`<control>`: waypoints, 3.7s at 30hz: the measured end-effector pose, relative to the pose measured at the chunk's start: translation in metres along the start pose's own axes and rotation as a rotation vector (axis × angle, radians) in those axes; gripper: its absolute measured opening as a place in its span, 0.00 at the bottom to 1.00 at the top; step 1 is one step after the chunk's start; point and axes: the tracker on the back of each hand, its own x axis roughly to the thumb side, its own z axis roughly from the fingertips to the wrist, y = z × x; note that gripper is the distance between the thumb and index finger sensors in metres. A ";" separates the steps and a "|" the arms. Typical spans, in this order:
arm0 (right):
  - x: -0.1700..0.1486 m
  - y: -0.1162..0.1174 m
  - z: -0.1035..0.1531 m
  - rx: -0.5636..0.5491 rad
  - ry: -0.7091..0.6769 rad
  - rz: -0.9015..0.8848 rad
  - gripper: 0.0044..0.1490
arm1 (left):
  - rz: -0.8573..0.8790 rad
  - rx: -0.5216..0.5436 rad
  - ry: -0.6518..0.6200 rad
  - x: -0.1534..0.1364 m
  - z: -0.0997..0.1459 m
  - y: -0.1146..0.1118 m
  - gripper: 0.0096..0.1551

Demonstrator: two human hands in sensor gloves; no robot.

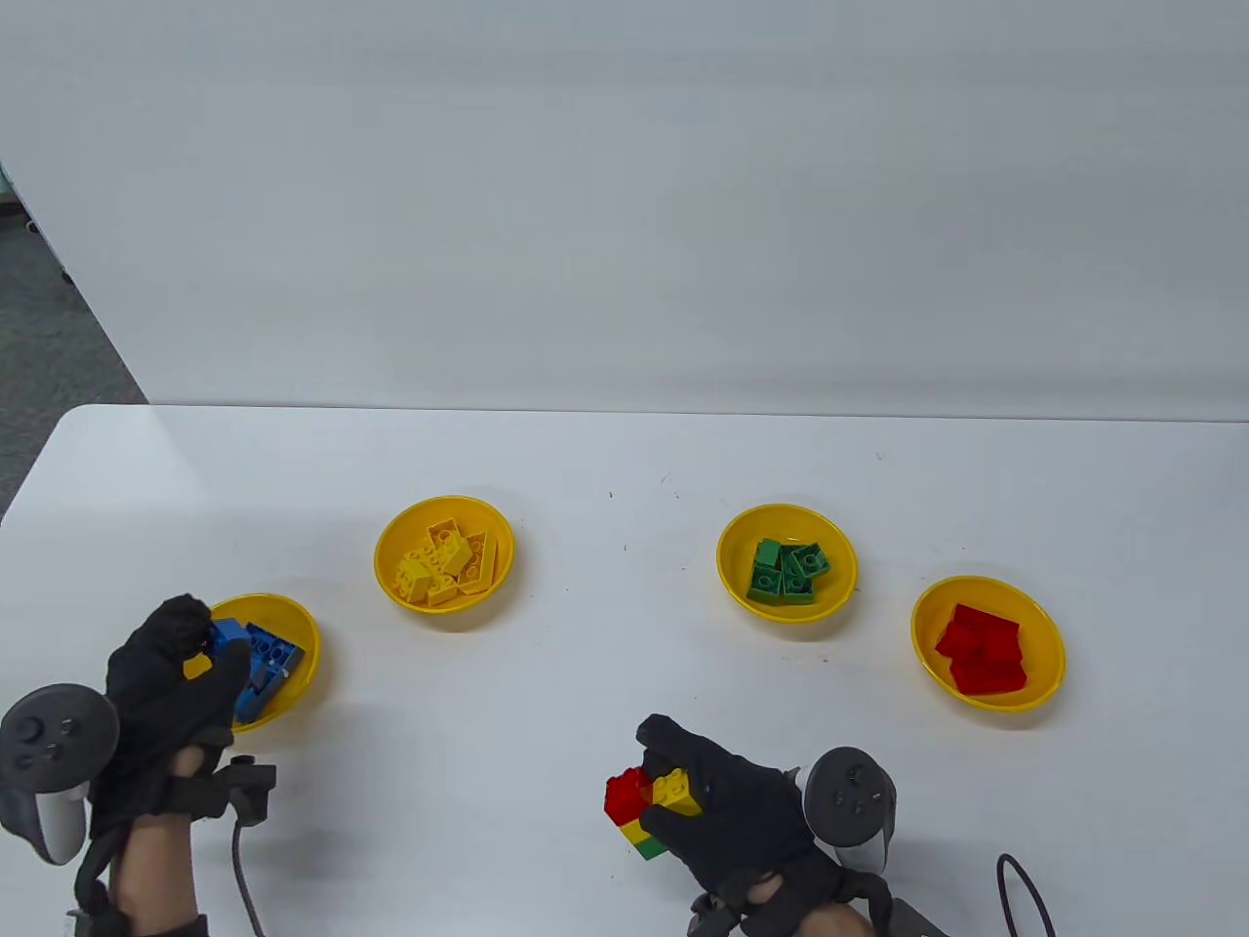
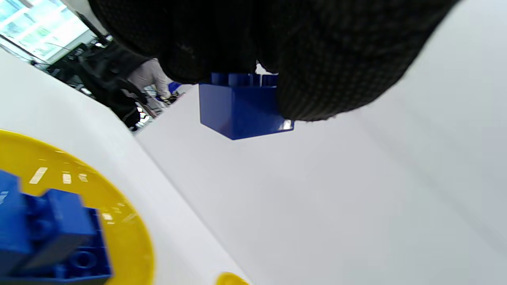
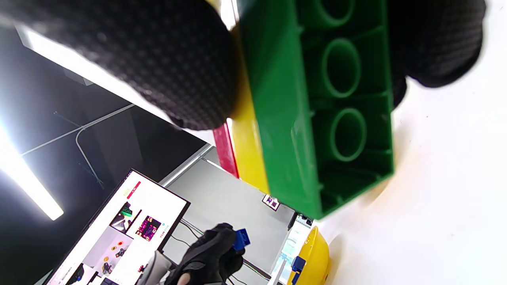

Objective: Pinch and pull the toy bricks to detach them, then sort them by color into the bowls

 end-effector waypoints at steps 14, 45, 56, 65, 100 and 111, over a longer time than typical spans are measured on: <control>-0.006 -0.003 -0.002 -0.014 0.030 -0.023 0.46 | 0.070 0.004 0.142 -0.050 -0.025 -0.024 0.37; 0.002 -0.019 -0.004 -0.288 -0.083 -0.135 0.44 | 0.706 -0.918 -0.239 0.148 0.142 -0.218 0.43; 0.005 -0.011 -0.005 -0.139 -0.064 -0.120 0.49 | 0.679 -0.852 -0.284 0.144 0.132 -0.205 0.39; 0.017 -0.010 -0.004 -0.071 -0.175 0.119 0.46 | 0.410 -0.825 -0.422 0.151 0.131 -0.201 0.39; -0.064 -0.242 0.032 -0.521 0.272 0.992 0.34 | 0.458 -0.866 -0.286 0.131 0.118 -0.201 0.40; -0.047 -0.225 0.023 -0.515 0.181 0.945 0.34 | 0.495 -0.840 -0.247 0.128 0.118 -0.197 0.39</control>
